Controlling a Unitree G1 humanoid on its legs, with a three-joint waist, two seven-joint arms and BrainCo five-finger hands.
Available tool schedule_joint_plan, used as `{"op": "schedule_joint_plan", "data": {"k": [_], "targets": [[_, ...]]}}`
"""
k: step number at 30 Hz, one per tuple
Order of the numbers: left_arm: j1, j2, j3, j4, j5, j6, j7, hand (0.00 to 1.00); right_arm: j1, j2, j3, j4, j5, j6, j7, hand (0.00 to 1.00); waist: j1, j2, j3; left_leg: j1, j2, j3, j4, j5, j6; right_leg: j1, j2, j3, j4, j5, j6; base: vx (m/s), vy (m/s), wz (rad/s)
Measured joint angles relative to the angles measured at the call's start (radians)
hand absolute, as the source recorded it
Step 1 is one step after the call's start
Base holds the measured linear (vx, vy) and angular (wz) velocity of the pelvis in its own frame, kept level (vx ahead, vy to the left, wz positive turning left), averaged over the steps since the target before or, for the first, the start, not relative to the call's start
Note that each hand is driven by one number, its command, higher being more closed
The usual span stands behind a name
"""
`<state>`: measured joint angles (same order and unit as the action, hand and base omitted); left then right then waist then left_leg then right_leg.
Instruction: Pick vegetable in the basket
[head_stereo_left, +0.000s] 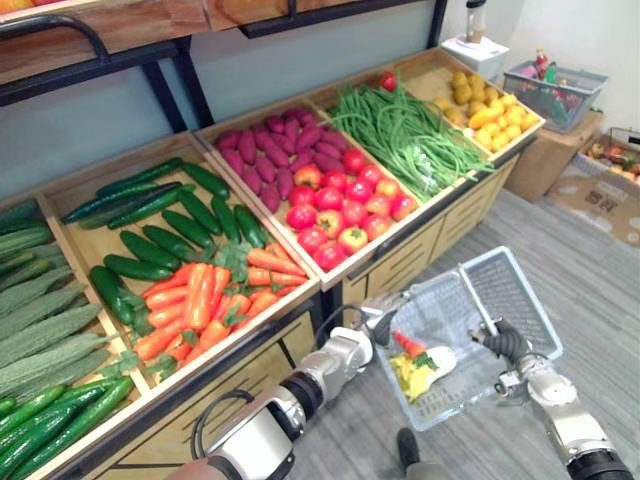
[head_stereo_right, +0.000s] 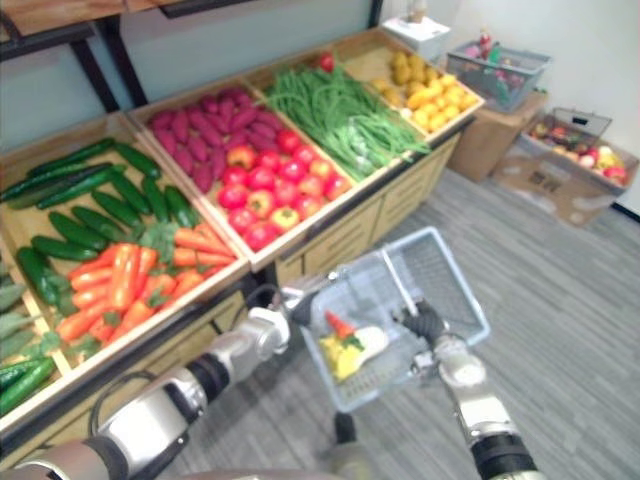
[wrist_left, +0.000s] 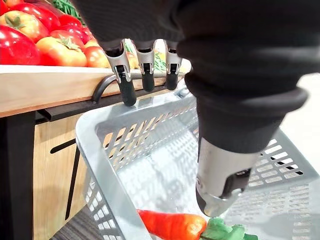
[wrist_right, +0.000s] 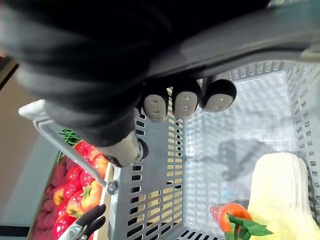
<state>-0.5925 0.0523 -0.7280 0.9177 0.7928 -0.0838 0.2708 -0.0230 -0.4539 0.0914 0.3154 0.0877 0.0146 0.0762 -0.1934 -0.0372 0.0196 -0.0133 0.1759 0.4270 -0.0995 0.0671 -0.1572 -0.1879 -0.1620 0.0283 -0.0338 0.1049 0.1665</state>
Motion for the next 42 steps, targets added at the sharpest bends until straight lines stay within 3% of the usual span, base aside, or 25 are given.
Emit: {"op": "schedule_joint_plan", "data": {"k": [11,14,17,19,21,23,26,28,34,42], "targets": [[0.0,0.003,0.003,-0.016,0.007,-0.001,-0.001,0.0,0.007,0.0,-0.006,0.0,-0.003,0.0,-0.001,1.0,0.004,0.007,0.001,-0.005,-0.002,-0.025,-0.001,-0.002,0.0,0.008,-0.004,-0.019,-0.001,0.0,0.0,0.0,-0.001,0.04],[0.027,0.045,0.039,-0.225,-0.02,-0.005,-0.002,0.0,0.012,0.009,-0.028,0.015,-0.031,0.0,-0.004,1.0,0.008,0.01,0.0,-0.009,-0.007,-0.049,-0.001,0.0,0.001,0.02,-0.013,-0.041,-0.001,-0.001,0.001,0.02,-0.005,0.23],[0.157,0.098,0.167,-0.634,-0.231,-0.068,0.006,0.0,0.039,0.065,-0.111,0.067,-0.079,0.0,-0.031,1.0,0.024,0.015,-0.001,-0.012,-0.008,-0.088,0.003,0.004,0.007,0.045,-0.018,-0.077,-0.002,-0.002,0.002,0.02,-0.002,0.3],[0.266,0.104,0.248,-0.82,-0.382,-0.108,0.005,0.0,0.056,0.094,-0.153,0.103,-0.095,0.0,-0.048,1.0,0.045,0.017,-0.002,-0.001,-0.007,-0.091,0.003,0.003,0.006,0.059,-0.017,-0.08,-0.003,-0.006,0.002,0.01,-0.004,0.14],[0.349,0.105,0.317,-0.929,-0.489,-0.13,0.004,0.0,0.073,0.114,-0.187,0.134,-0.114,0.0,-0.053,1.0,0.061,0.02,-0.003,-0.001,-0.007,-0.108,0.001,0.004,0.007,0.072,-0.019,-0.095,-0.003,-0.01,0.003,-0.01,-0.008,0.21],[0.496,0.106,0.437,-1.063,-0.721,-0.155,-0.003,0.0,0.086,0.139,-0.217,0.202,-0.154,0.002,-0.077,1.0,0.071,0.021,-0.005,0.0,-0.007,-0.133,-0.002,0.004,0.007,0.089,-0.022,-0.117,-0.002,-0.022,0.007,-0.05,-0.01,0.31],[0.6,0.106,0.513,-1.098,-0.876,-0.168,-0.021,0.0,0.096,0.155,-0.248,0.26,-0.178,0.003,-0.09,1.0,0.101,0.02,-0.006,-0.003,-0.01,-0.142,-0.003,0.003,0.006,0.091,-0.027,-0.126,-0.001,-0.026,0.009,-0.04,-0.002,0.12],[0.662,0.103,0.541,-1.102,-0.935,-0.171,-0.042,0.0,0.104,0.17,-0.287,0.288,-0.188,0.003,-0.1,1.0,0.116,0.021,-0.01,-0.007,-0.013,-0.147,-0.003,0.005,0.009,0.092,-0.03,-0.13,-0.001,-0.026,0.009,-0.03,-0.001,0.11],[0.855,0.055,0.579,-1.103,-1.143,-0.176,-0.096,0.0,0.124,0.211,-0.373,0.394,-0.207,-0.004,-0.161,1.0,0.121,0.014,-0.04,-0.018,-0.016,-0.184,-0.003,0.011,0.013,0.111,-0.034,-0.169,-0.01,-0.027,0.009,0.0,-0.003,0.17],[0.904,0.063,0.557,-1.102,-1.141,-0.168,-0.131,0.0,0.135,0.255,-0.43,0.465,-0.196,-0.008,-0.22,1.0,0.13,0.008,-0.045,-0.015,-0.02,-0.202,0.004,0.015,0.017,0.123,-0.041,-0.189,0.007,-0.042,0.009,-0.01,0.002,0.08]]}}
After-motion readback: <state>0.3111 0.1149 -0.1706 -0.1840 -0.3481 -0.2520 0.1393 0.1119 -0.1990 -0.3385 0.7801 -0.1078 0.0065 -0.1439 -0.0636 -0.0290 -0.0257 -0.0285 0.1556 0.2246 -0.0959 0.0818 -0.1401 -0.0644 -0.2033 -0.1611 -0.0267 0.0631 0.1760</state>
